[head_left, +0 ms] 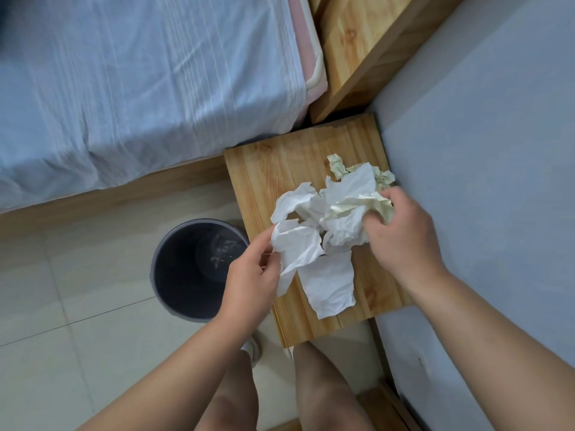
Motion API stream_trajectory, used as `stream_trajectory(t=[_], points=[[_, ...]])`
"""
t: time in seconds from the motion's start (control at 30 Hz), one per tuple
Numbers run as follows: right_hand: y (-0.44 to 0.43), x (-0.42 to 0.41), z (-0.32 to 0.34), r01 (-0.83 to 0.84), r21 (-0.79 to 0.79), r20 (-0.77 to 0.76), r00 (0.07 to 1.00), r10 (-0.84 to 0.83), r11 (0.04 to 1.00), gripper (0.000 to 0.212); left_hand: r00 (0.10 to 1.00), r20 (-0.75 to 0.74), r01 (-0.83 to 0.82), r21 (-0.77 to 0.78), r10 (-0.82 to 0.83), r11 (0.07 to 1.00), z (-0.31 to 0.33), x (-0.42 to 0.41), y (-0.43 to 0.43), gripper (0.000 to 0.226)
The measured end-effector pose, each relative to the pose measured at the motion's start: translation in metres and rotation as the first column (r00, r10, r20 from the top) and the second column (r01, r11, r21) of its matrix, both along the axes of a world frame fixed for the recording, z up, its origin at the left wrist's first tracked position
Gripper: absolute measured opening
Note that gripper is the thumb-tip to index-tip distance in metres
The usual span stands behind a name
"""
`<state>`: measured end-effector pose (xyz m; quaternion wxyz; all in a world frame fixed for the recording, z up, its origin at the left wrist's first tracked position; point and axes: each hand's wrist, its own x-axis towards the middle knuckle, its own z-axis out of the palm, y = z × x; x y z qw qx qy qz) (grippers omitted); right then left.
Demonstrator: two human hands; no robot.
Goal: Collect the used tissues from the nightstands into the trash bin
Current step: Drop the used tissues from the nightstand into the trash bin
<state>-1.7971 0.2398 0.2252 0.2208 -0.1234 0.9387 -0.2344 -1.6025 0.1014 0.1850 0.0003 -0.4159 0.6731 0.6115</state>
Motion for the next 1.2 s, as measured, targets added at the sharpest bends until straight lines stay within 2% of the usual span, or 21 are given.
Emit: stream_trajectory(t=[0.1,0.17,0.37,0.57,0.73,0.77,0.93,1.0,1.1,1.2], points=[[0.000,0.012,0.012,0.057,-0.036,0.099,0.994,-0.053,0.998,0.035,0.997,-0.049,-0.053,0.052,0.055,0.997,0.020,0.005,-0.001,0.053],[-0.005,0.026,0.018,0.062,-0.051,0.130,0.990,-0.055,0.997,0.028,0.994,-0.044,-0.092,0.077,0.096,0.993,0.027,0.019,-0.005,0.049],[-0.038,0.083,0.017,0.017,-0.103,0.300,0.954,0.015,0.994,0.014,0.942,0.114,-0.330,0.147,0.315,0.932,0.016,0.095,-0.037,0.034],[-0.090,0.155,-0.033,0.020,-0.031,0.530,0.848,0.000,0.999,0.010,0.840,0.298,-0.514,0.175,0.452,0.840,-0.027,0.172,-0.069,0.038],[-0.123,0.197,-0.086,0.070,0.036,0.597,0.799,-0.077,0.997,0.009,0.754,0.394,-0.633,0.222,0.525,0.742,-0.071,0.197,-0.082,0.040],[-0.127,0.202,-0.094,0.078,0.036,0.604,0.793,-0.084,0.996,0.012,0.743,0.402,-0.648,0.230,0.535,0.726,-0.077,0.197,-0.084,0.039],[-0.136,0.217,-0.127,0.059,0.035,0.635,0.769,-0.068,0.998,0.058,0.728,0.402,-0.676,0.290,0.555,0.677,-0.104,0.202,-0.087,0.035],[-0.134,0.217,-0.131,0.056,0.057,0.640,0.764,-0.079,0.997,0.076,0.732,0.406,-0.675,0.323,0.547,0.664,-0.110,0.202,-0.084,0.049],[-0.129,0.214,-0.128,0.038,0.047,0.632,0.773,-0.059,0.998,0.074,0.730,0.455,-0.666,0.306,0.509,0.681,-0.110,0.201,-0.078,0.070],[-0.117,0.208,-0.113,0.012,-0.001,0.636,0.772,-0.008,1.000,0.066,0.773,0.451,-0.596,0.276,0.446,0.754,-0.099,0.195,-0.068,0.067]])
